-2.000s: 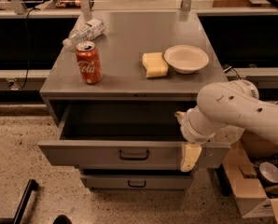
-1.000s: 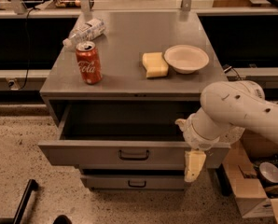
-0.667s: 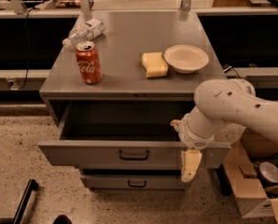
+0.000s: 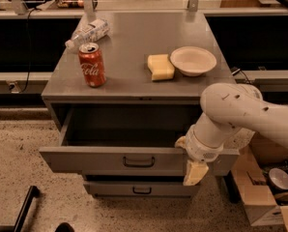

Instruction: Open top drawer

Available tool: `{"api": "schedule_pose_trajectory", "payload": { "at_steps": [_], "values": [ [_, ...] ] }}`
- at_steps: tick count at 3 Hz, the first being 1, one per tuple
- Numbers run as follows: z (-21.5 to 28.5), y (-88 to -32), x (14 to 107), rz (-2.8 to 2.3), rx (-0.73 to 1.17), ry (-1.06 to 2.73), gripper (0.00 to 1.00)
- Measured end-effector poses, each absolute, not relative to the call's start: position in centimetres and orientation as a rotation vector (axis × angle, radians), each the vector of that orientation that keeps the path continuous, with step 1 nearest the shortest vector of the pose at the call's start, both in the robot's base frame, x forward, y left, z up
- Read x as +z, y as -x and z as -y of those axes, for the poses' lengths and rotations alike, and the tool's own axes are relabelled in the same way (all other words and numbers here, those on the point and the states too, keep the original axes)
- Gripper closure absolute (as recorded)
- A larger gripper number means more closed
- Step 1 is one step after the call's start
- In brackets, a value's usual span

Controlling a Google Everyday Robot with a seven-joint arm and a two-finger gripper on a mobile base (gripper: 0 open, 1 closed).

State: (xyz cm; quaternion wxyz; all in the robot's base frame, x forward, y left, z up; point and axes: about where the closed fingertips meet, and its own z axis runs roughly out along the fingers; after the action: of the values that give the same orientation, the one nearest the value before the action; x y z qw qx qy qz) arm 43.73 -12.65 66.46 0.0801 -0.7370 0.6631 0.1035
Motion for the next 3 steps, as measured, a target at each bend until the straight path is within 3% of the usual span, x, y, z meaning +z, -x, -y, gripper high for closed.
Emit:
{"api": "schedule_pose_trajectory", "payload": {
  "at_steps": [1, 2, 3],
  "values": [
    [12.9, -42.1, 67.1, -1.980, 0.389, 2.230, 0.44],
    [13.0, -40.3, 69.3, -1.961, 0.418, 2.276, 0.38],
    [12.7, -40.4, 71.7, -1.939, 0.378, 2.289, 0.20]
  ]
}}
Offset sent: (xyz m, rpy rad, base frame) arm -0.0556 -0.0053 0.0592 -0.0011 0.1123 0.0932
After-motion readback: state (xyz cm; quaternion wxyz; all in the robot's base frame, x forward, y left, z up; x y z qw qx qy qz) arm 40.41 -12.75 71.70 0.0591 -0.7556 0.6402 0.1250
